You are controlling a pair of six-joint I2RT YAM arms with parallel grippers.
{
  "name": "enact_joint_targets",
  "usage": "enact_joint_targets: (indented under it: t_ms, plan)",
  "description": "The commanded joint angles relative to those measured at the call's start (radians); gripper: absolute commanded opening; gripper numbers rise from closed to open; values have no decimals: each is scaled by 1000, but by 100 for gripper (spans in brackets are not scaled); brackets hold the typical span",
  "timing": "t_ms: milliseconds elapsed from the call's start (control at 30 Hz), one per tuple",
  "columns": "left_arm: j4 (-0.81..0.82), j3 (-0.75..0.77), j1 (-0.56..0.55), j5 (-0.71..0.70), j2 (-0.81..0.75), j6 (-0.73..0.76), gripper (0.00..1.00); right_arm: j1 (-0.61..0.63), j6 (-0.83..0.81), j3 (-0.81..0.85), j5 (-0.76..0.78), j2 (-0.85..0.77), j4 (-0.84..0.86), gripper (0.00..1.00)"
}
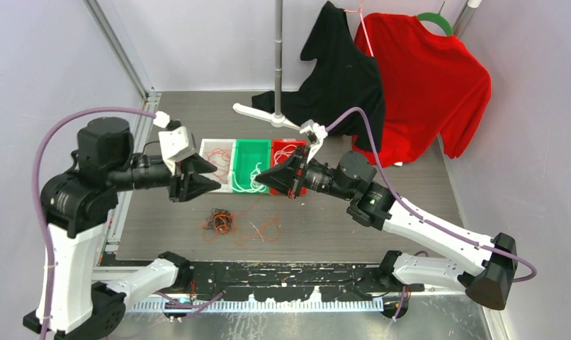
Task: Untangle the cables
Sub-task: Adjust the cable.
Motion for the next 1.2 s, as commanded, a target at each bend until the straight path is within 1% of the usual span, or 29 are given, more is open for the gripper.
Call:
enact_joint_targets:
  t_ms: [0, 33, 100, 200, 300, 433, 633, 700, 733, 833, 900, 1067, 1133, 1167]
  plan:
    - [236, -77, 3, -87, -67, -36, 31, 33, -185, 109, -90, -18, -167, 1]
    - [302, -120, 3, -109, -80, -64, 28, 44, -206, 127, -97, -11, -191, 1]
    - [350, -161, 3, -92, -76, -86, 33, 65, -254, 170, -94, 5, -256, 1]
    - [323, -171, 3, -9, -18, -119, 39, 93, -297, 205, -81, 23, -287, 1]
    - [297, -186, 2, 88, 15, -142, 46, 117, -331, 229, -68, 38, -300, 1]
    - [274, -225, -1, 195, 22, -157, 46, 122, -328, 223, -58, 47, -255, 1]
    - [261, -300, -2, 259, -6, -156, 39, 124, -312, 211, -61, 46, -197, 1]
    - [253, -312, -2, 291, -17, -161, 38, 124, -309, 206, -63, 44, -191, 1]
    - [243, -314, -2, 316, -21, -163, 39, 125, -309, 204, -65, 43, -189, 1]
    - [231, -318, -2, 390, -29, -174, 47, 125, -304, 198, -74, 43, -183, 1]
    - [230, -317, -2, 430, -31, -177, 51, 125, -299, 198, -79, 44, -180, 1]
    - [244, -316, -2, 430, -28, -188, 52, 125, -288, 202, -91, 49, -173, 1]
    - [264, -321, -2, 391, -29, -194, 49, 125, -280, 199, -95, 48, -168, 1]
    - [277, -326, -2, 366, -30, -200, 45, 125, -276, 197, -96, 48, -163, 1]
